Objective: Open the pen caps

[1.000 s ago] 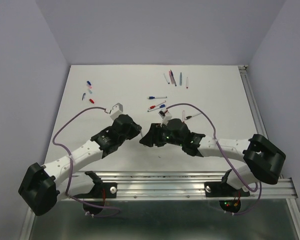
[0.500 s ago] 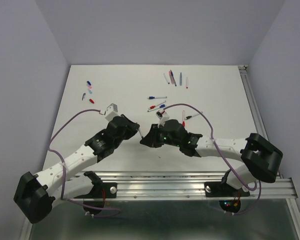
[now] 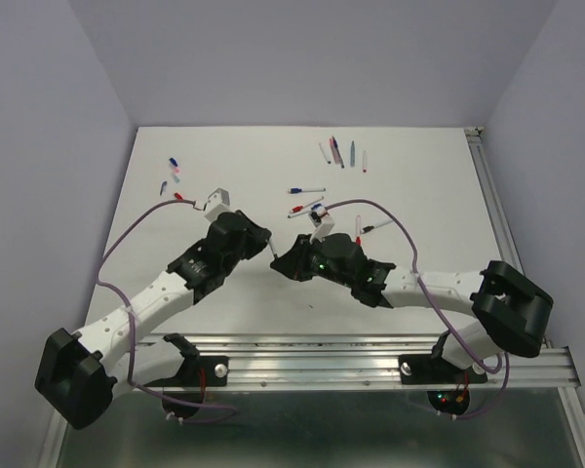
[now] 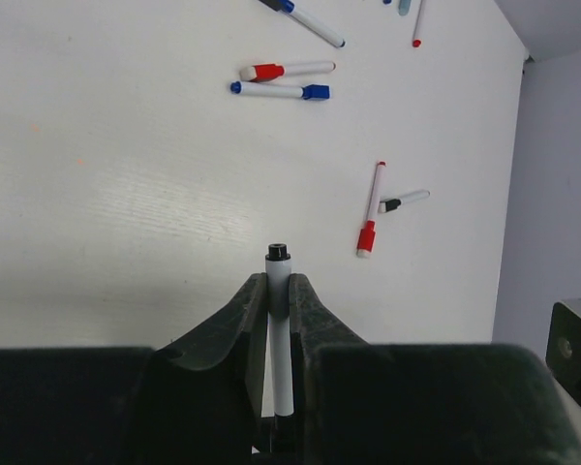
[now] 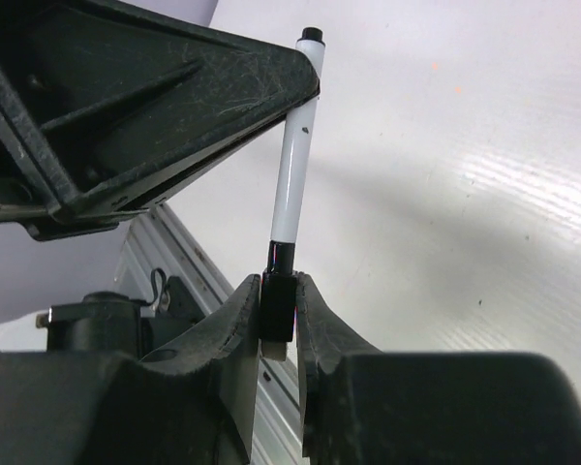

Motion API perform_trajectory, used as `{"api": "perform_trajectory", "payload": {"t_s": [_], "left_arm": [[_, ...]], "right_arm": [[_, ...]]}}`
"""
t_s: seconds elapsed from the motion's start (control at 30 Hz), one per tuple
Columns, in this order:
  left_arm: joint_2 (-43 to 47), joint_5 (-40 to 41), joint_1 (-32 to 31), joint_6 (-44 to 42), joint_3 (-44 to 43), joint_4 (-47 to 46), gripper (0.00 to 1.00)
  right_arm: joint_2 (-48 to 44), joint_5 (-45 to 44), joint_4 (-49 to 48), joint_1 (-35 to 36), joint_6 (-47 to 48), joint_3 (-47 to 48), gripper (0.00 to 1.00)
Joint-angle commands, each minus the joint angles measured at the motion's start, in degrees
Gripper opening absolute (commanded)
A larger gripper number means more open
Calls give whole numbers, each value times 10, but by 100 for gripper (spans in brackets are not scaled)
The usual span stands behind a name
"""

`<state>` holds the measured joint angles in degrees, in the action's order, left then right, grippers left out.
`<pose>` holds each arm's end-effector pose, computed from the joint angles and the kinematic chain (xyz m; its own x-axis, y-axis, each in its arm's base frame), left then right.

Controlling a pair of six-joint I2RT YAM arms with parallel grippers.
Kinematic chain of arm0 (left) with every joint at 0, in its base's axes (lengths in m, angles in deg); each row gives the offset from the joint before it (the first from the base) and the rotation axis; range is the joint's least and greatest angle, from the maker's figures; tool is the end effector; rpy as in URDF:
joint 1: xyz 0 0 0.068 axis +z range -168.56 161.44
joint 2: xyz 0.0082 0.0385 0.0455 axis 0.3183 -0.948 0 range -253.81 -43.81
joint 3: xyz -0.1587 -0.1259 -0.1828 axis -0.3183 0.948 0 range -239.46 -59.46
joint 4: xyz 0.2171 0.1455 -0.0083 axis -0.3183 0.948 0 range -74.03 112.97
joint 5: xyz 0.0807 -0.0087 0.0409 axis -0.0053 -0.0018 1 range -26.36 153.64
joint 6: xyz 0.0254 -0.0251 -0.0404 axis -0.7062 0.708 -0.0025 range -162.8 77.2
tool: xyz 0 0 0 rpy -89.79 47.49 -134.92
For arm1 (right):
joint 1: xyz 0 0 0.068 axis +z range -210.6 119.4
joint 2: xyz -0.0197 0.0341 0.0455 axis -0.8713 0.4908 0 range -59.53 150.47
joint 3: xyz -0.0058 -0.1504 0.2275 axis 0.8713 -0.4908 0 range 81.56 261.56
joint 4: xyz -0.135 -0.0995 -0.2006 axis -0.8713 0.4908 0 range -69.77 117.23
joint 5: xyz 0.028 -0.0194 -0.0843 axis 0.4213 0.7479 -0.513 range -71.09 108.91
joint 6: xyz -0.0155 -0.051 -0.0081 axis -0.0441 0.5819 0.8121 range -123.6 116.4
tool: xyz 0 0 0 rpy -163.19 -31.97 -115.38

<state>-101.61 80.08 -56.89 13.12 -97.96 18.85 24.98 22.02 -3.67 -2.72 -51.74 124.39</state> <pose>0.1871 -0.1350 0.2718 -0.4883 -0.6266 -0.6075 -0.0272 0.7066 -0.7071 0.1695 0.2737 0.2247 -0.7588 0.1900 -0.6230 -0.4618 0.5176 0.7203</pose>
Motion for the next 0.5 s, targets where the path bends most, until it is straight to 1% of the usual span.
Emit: {"api": "perform_trajectory", "payload": {"t_s": [0.0, 0.07, 0.23, 0.47], "left_arm": [[-46, 135, 92, -67, -65, -98, 0], [-62, 140, 107, -71, -75, -101, 0], [-74, 144, 154, -85, -84, -103, 0], [-61, 130, 228, -111, -84, -107, 0]], "right_arm": [[-52, 118, -17, 96, 5, -49, 1], [-63, 121, -42, 118, 2, -71, 1], [-72, 120, -60, 151, -8, -92, 1], [-73, 136, -77, 166, -12, -108, 1]]}}
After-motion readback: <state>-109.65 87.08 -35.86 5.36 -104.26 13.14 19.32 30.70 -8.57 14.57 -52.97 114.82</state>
